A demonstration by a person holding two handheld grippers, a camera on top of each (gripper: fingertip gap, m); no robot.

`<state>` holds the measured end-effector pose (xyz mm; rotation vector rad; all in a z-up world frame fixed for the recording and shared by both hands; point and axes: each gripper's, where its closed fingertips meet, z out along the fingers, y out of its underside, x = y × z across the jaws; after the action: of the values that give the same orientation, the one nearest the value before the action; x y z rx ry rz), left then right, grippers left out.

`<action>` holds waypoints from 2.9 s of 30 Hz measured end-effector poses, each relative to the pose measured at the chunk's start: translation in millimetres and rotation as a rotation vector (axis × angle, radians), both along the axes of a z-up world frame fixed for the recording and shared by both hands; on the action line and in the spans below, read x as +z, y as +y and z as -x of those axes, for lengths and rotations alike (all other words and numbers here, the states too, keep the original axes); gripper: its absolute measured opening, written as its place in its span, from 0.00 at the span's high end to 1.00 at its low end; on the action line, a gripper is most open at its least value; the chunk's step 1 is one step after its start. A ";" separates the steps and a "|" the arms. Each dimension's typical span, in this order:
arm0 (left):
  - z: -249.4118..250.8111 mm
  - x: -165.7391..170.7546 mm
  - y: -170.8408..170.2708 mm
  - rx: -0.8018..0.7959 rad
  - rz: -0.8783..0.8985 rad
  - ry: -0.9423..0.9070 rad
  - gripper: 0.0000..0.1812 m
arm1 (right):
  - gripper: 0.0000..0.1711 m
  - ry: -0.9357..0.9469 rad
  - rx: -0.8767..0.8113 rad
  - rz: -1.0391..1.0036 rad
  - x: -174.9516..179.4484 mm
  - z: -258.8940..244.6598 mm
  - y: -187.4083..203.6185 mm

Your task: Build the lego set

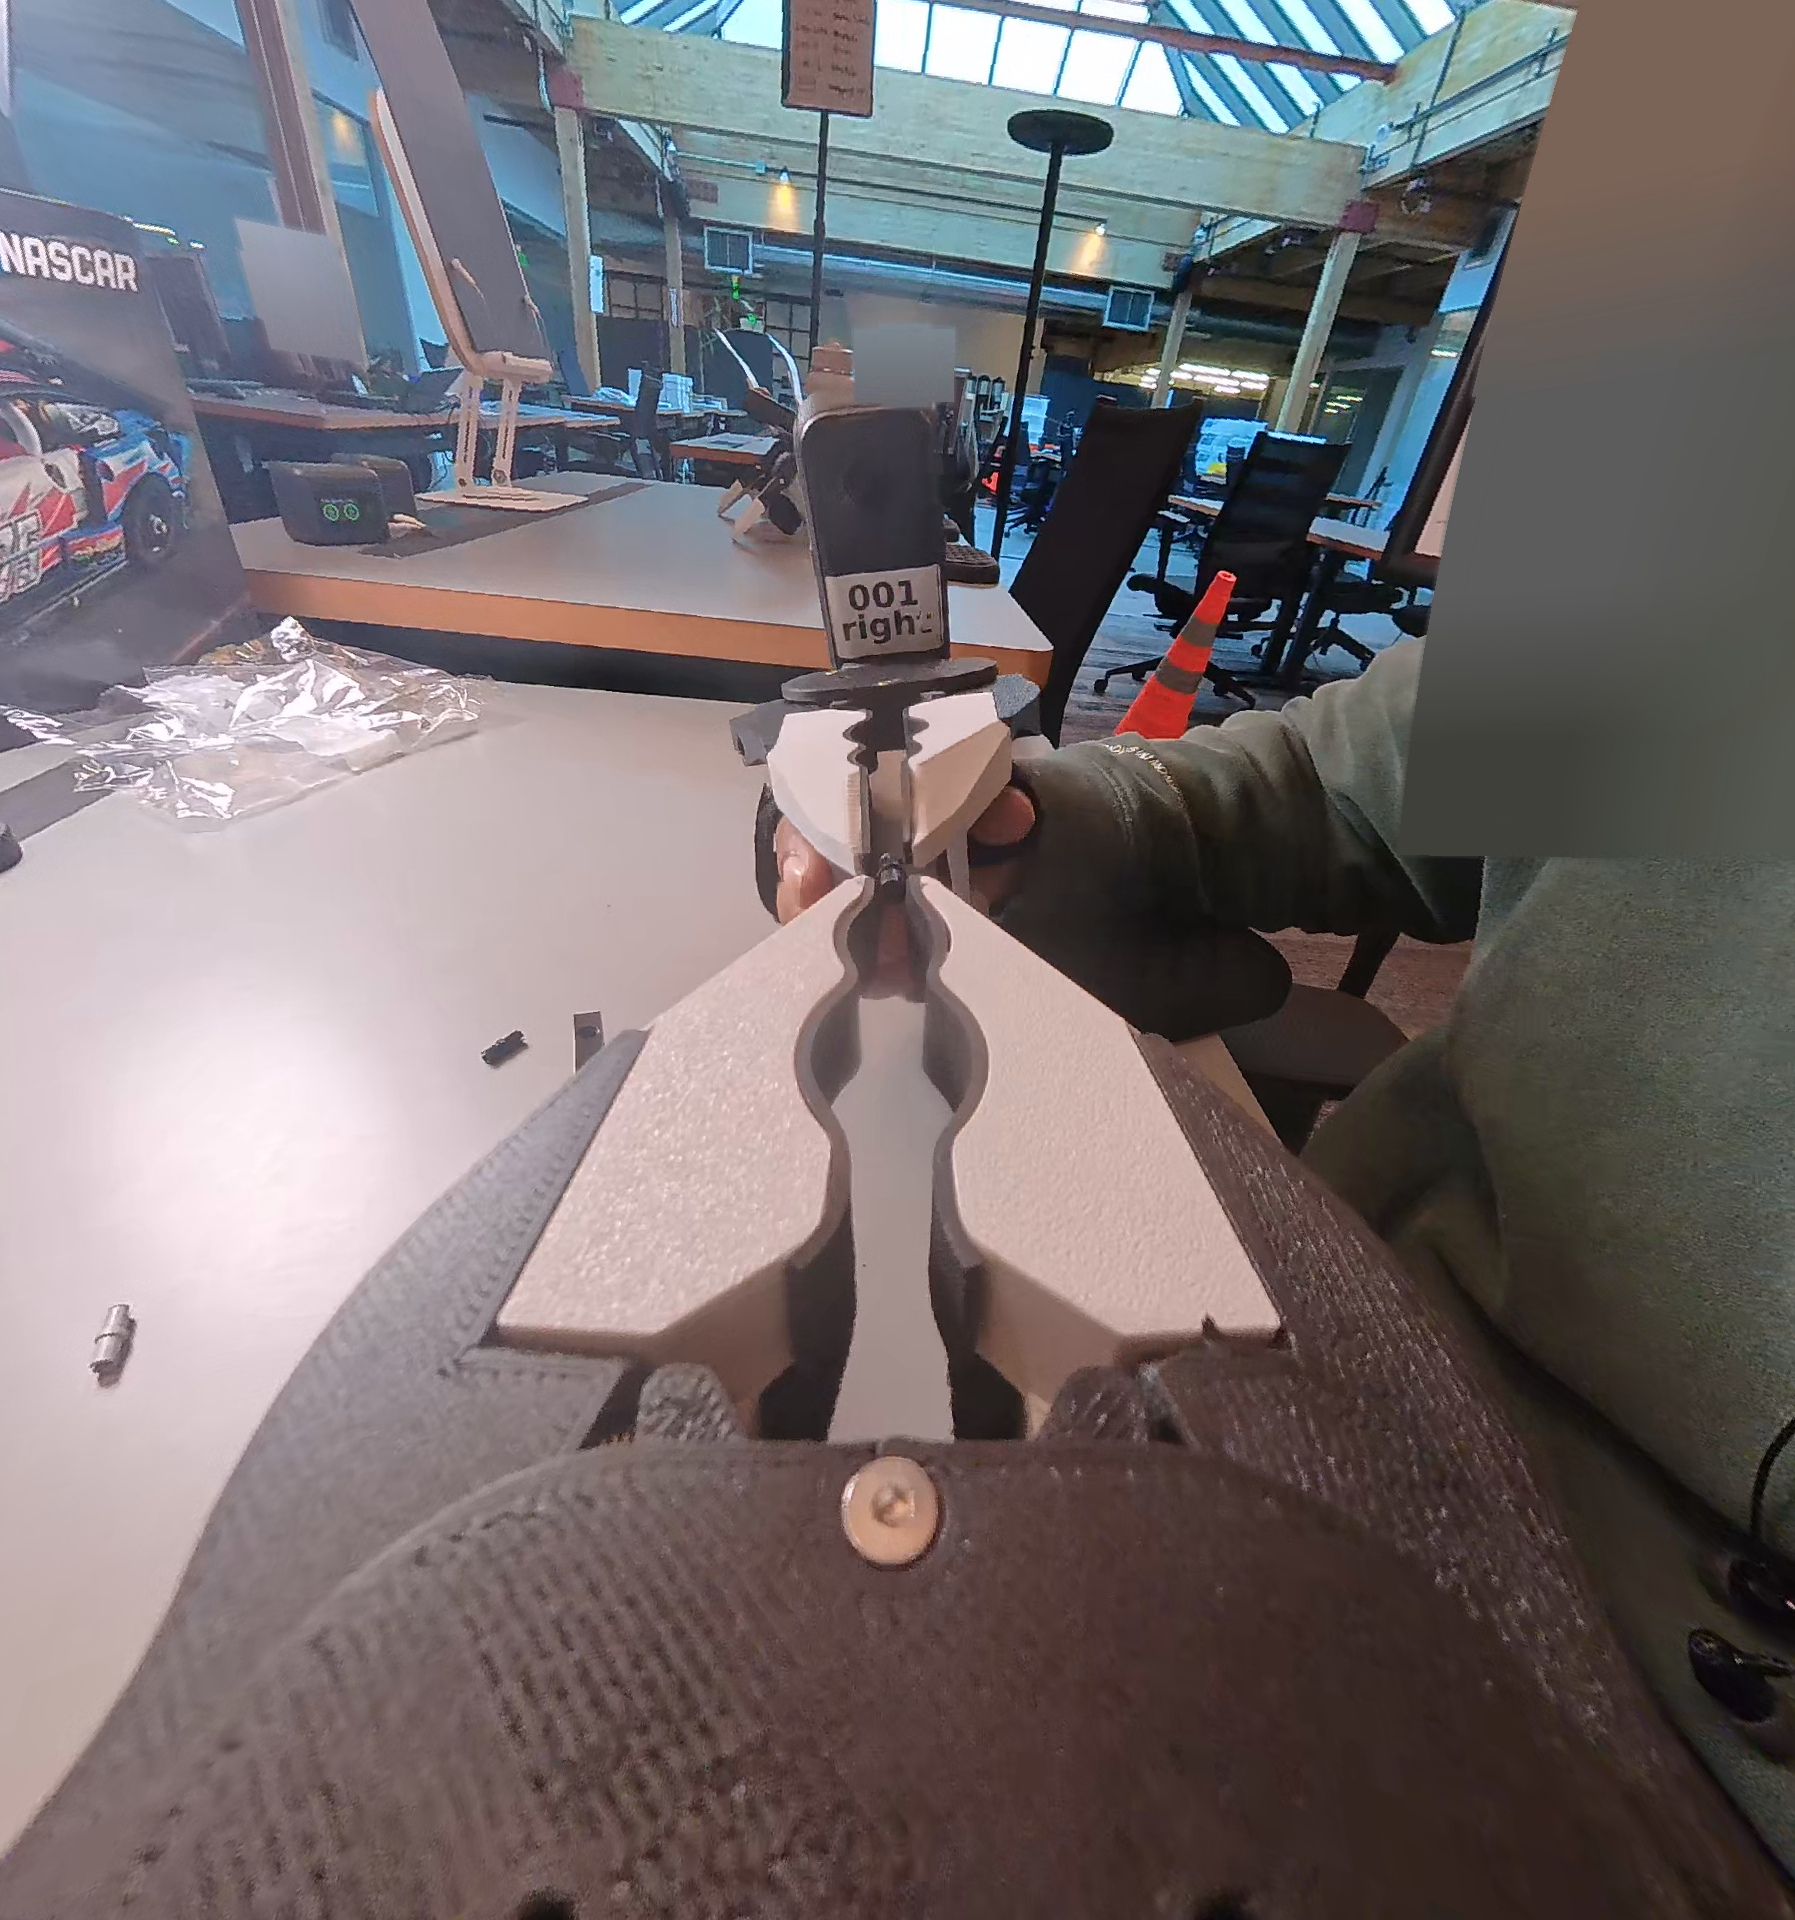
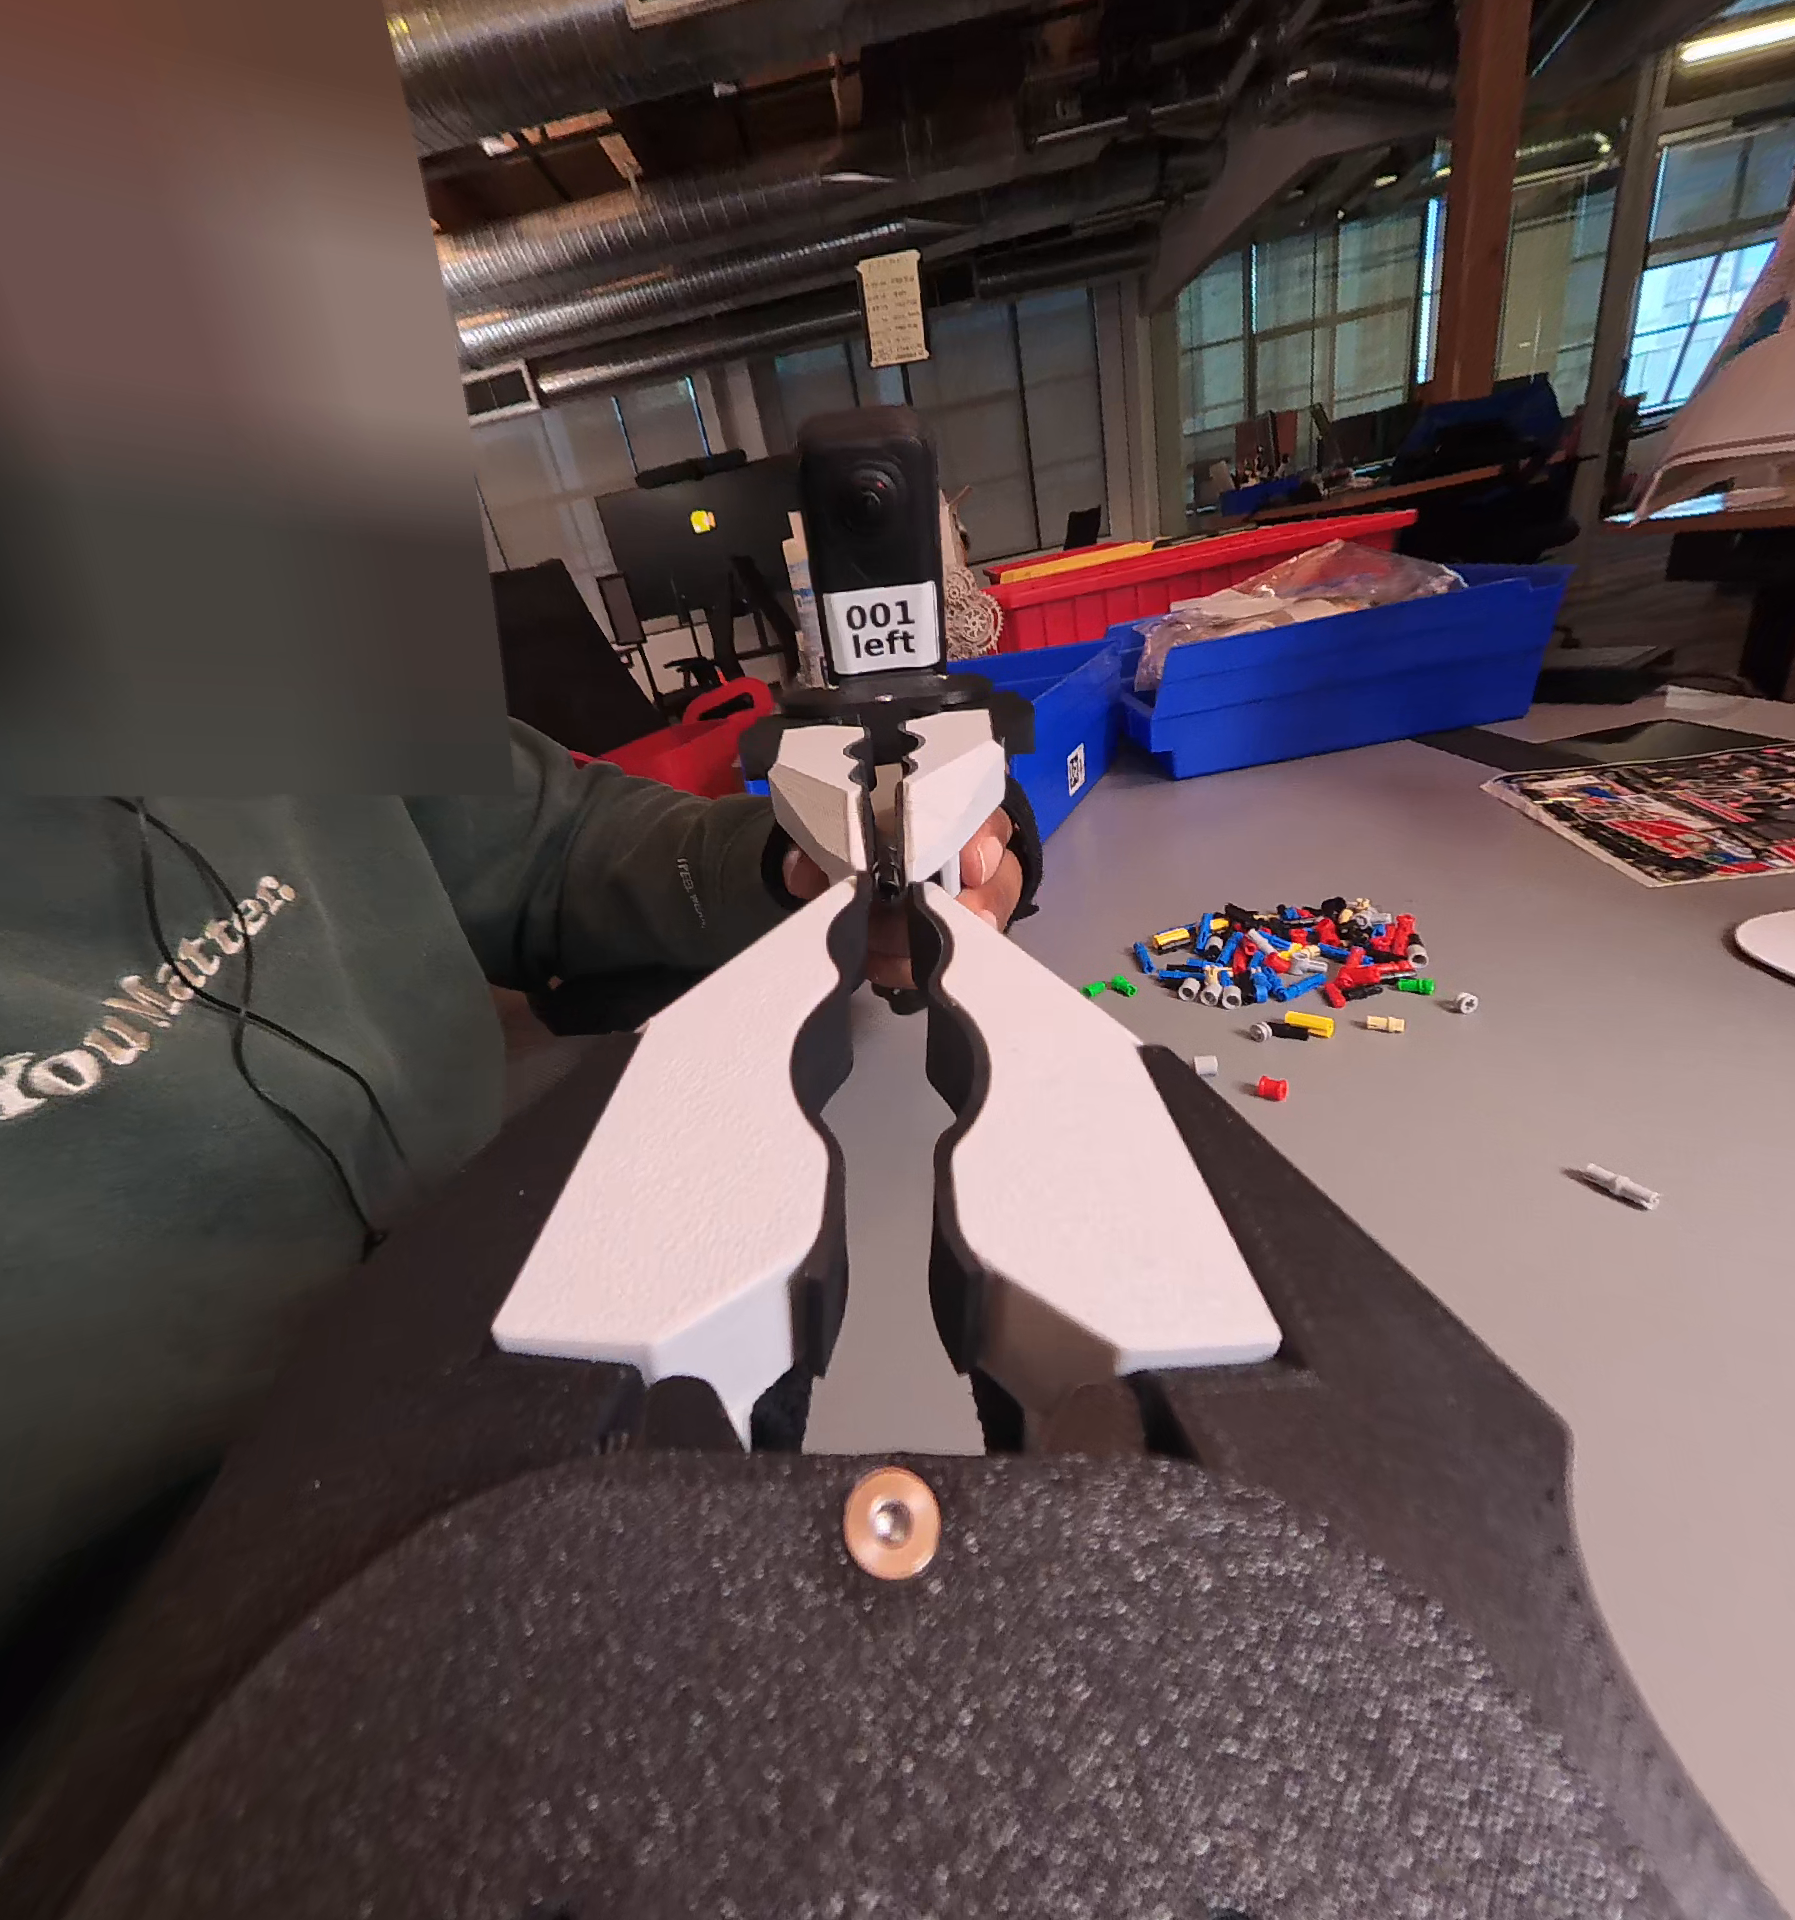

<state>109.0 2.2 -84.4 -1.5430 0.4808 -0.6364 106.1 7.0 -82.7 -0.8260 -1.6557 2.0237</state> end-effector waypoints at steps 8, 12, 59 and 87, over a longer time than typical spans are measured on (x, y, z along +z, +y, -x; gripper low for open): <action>-0.2 -1.9 0.2 -0.002 0.008 0.001 0.99 | 0.99 -0.003 -0.013 -0.053 -7.2 2.2 -5.2; 0.2 -3.1 0.5 -0.001 0.011 0.002 0.99 | 0.99 0.002 -0.029 -0.089 -10.4 3.2 -5.8; 16.2 -54.3 15.8 0.096 0.151 0.181 0.98 | 0.93 -0.240 -0.113 -0.526 -53.2 -15.0 44.0; 8.8 -83.3 12.7 0.053 0.231 0.281 0.97 | 0.88 -0.681 -0.218 -0.816 -136.6 -49.4 82.8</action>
<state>100.1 14.9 -167.8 -1.8710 0.5912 -0.4464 155.5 89.8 -219.3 -1.3410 -2.3367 0.7783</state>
